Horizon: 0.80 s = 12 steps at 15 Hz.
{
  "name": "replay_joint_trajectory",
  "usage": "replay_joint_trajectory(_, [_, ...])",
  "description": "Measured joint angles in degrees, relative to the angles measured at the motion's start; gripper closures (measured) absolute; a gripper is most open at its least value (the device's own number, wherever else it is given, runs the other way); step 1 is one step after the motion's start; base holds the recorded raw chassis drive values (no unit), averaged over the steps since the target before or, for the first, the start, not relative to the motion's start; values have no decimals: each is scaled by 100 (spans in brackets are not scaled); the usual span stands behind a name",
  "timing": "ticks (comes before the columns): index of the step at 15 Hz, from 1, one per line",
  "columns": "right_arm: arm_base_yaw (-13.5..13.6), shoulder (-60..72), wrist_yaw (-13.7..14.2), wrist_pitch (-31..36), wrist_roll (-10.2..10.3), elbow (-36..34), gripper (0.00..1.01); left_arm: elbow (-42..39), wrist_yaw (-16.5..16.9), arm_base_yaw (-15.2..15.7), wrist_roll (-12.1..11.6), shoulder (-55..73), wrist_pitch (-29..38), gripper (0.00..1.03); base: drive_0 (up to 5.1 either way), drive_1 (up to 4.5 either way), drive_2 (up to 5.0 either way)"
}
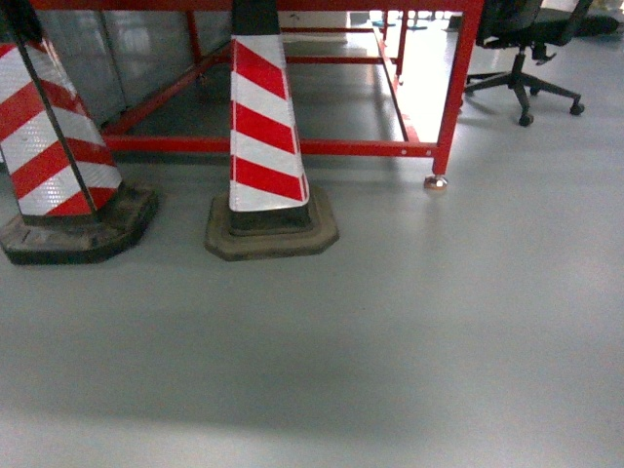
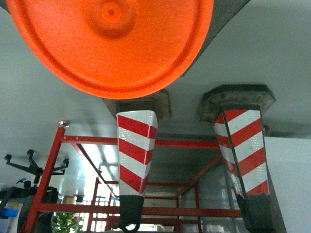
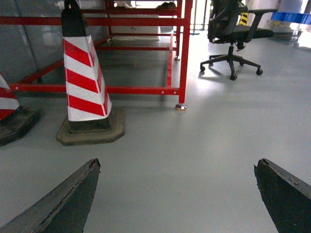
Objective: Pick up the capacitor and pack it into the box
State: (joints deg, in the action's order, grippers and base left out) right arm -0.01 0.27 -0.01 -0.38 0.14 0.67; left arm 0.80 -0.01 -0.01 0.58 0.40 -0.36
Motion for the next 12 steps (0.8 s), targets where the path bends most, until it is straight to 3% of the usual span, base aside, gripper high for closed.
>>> replay_joint_trajectory(4, [0, 0, 2, 7, 0, 0, 3, 0, -4, 0, 0, 0, 2, 60, -490, 242, 242])
replay_joint_trajectory(12, [0, 0, -17, 11, 0, 0, 3, 0, -11, 0, 0, 0, -4, 60, 0, 0, 0])
